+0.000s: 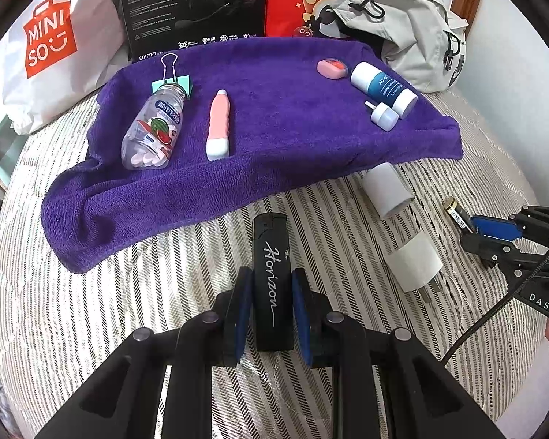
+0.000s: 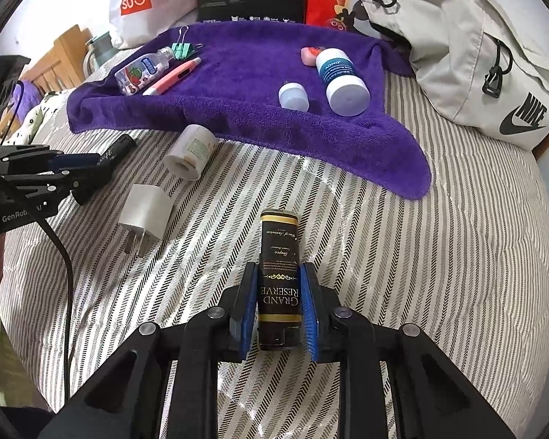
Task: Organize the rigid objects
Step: 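Lift the Grand Reserve bottle with the right gripper while the left holds the Horizon case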
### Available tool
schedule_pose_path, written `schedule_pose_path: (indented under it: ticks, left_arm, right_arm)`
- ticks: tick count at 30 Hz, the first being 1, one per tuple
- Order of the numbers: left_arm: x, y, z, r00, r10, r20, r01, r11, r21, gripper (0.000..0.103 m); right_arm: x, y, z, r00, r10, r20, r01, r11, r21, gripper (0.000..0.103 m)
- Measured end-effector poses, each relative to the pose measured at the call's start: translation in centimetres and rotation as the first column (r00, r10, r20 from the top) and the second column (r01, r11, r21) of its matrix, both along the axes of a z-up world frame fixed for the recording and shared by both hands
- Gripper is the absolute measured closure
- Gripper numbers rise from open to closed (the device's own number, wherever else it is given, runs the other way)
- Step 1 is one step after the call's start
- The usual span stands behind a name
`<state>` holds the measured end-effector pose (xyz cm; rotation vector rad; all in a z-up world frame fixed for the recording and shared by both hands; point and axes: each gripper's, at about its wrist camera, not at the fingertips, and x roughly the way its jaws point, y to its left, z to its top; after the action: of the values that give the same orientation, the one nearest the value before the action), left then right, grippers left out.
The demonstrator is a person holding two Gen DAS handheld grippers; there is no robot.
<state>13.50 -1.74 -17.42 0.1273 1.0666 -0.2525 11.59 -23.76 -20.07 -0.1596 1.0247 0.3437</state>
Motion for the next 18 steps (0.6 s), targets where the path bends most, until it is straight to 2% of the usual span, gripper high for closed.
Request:
schedule_pose_path:
  ticks: [6, 12, 16, 18]
  left_arm:
    - [0.0, 0.1, 0.0, 1.0, -0.001, 0.008, 0.002, 1.0, -0.016, 0.082]
    - [0.2, 1.7, 0.1, 0.999, 0.015, -0.032, -0.019, 0.991, -0.129, 0.082]
    - [-0.2, 2.4, 0.5, 0.999, 0.028, -0.029, -0.031, 0.994, -0.104, 0.082]
    - [-0.4, 2.8, 0.9, 0.999, 0.034, -0.025, -0.037, 0.992, -0.122, 0.082]
  right_arm:
    - [-0.3, -0.5, -0.1, 1.0, -0.012, 0.01, 0.011, 0.999, 0.034, 0.079]
    - [0.1, -1.8, 0.0, 0.999, -0.018, -0.041, 0.023, 0.991, 0.129, 0.08]
    - [-0.2, -2.5, 0.4, 0.999, -0.022, -0.048, 0.029, 0.989, 0.142, 0.08]
    - [-0.3, -2.6, 0.3, 0.998, -0.022, -0.05, 0.029, 0.99, 0.141, 0.08]
